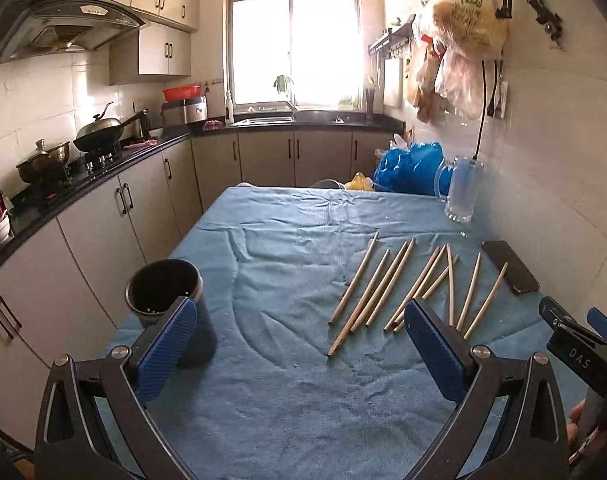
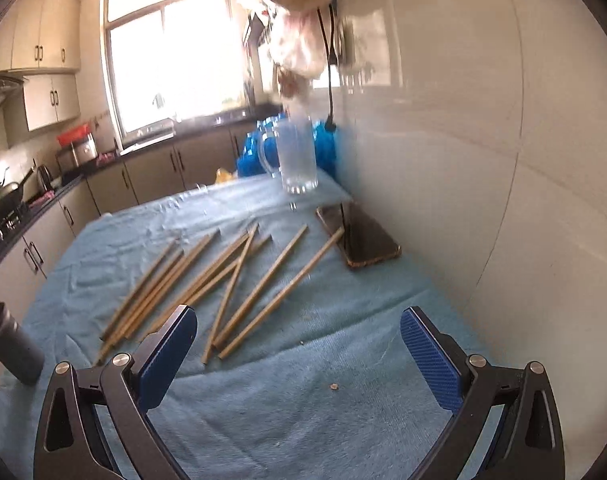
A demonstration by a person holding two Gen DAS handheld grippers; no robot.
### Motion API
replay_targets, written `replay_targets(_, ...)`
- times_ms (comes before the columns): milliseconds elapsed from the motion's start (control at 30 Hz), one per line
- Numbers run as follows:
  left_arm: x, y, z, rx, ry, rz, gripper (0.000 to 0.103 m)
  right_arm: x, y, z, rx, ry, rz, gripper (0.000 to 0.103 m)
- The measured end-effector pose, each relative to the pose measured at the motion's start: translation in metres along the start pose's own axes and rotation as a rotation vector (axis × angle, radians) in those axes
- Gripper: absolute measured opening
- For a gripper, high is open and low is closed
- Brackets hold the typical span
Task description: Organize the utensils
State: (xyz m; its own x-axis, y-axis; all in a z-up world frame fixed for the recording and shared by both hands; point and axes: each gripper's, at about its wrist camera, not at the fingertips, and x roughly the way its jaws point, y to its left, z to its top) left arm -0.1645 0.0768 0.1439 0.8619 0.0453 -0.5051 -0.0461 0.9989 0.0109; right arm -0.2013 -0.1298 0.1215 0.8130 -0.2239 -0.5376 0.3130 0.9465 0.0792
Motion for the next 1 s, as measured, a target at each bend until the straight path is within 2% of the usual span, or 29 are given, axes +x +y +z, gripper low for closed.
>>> replay_targets(467, -0.034, 0.013, -0.002, -0.004, -0.062, 0.039, 0.103, -0.045, 0.02, 0.0, -0.029, -0.078, 0.019, 0.103)
replay_targets(1000, -0.041, 0.014, -0.007, 0.007, -0.058, 0.034, 0.103, -0.062, 0.03, -0.001, -0.051, -0.102, 0.028, 0.103)
